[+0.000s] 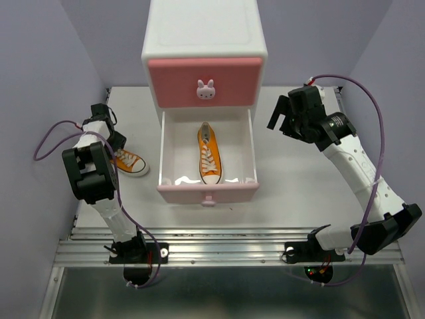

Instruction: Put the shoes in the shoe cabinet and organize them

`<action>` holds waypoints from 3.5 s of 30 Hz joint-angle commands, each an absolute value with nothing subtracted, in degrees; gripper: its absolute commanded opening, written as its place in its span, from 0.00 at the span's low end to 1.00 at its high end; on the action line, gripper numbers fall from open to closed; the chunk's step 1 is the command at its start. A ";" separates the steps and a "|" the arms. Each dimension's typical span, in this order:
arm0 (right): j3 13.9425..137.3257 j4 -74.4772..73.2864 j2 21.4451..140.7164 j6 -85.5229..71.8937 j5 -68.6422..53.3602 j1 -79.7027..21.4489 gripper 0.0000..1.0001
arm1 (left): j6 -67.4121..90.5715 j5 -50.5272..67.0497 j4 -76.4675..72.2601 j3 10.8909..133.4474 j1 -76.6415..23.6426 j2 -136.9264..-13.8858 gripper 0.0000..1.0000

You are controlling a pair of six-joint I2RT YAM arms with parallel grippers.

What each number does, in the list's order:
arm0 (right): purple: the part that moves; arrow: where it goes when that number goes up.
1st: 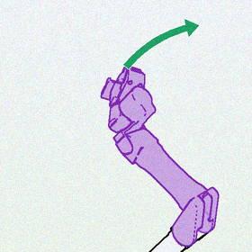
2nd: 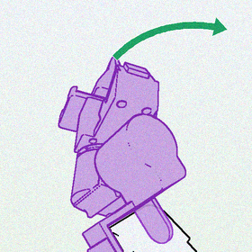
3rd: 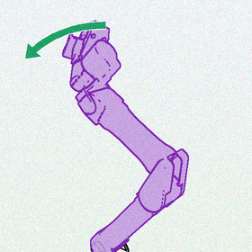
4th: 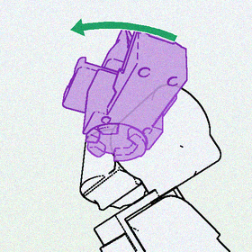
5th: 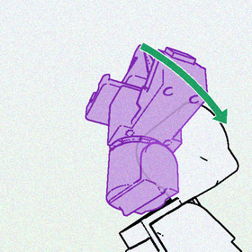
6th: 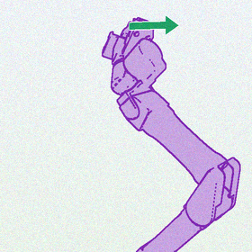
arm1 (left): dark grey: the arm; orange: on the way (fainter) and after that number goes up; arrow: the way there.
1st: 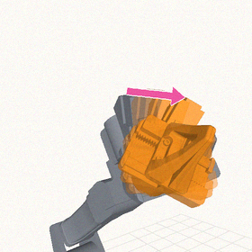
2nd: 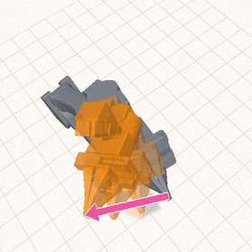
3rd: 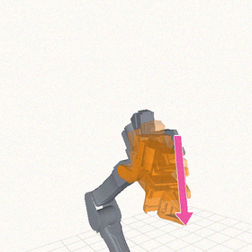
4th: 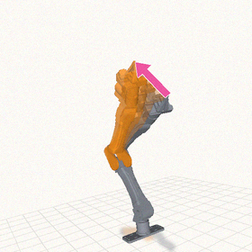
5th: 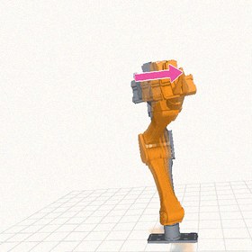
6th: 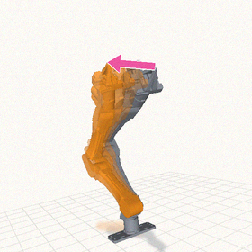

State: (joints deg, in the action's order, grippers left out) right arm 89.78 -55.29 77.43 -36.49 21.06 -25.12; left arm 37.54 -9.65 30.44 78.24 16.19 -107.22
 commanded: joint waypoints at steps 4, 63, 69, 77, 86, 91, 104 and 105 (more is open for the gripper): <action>92.20 -55.81 76.82 -36.83 23.29 -24.79 1.00 | 39.02 -11.52 32.78 79.80 16.52 -108.28 0.17; 85.61 -55.19 71.11 -32.69 21.18 -24.79 1.00 | 36.57 -11.69 19.86 71.46 -30.94 -64.42 0.00; 85.60 -56.69 70.93 -32.96 21.62 -24.79 1.00 | 35.16 -9.49 20.21 67.42 -31.37 -62.23 0.00; 85.08 -57.13 71.10 -32.26 20.92 -24.79 1.00 | 35.07 -8.61 21.44 63.73 -32.25 -59.07 0.00; 83.76 -56.51 71.28 -32.08 20.30 -24.79 1.00 | 29.89 -7.56 23.11 63.01 -32.26 -60.90 0.00; 83.50 -56.51 71.19 -31.73 20.83 -24.79 1.00 | 28.65 -8.87 23.56 63.11 -32.34 -63.63 0.00; 82.35 -55.46 71.37 -31.90 22.50 -24.79 1.00 | 25.49 -10.28 19.60 64.86 -32.26 -71.80 0.00; 82.53 -55.28 71.63 -31.90 22.67 -24.79 1.00 | 24.27 -10.37 19.60 65.99 -32.34 -73.63 0.00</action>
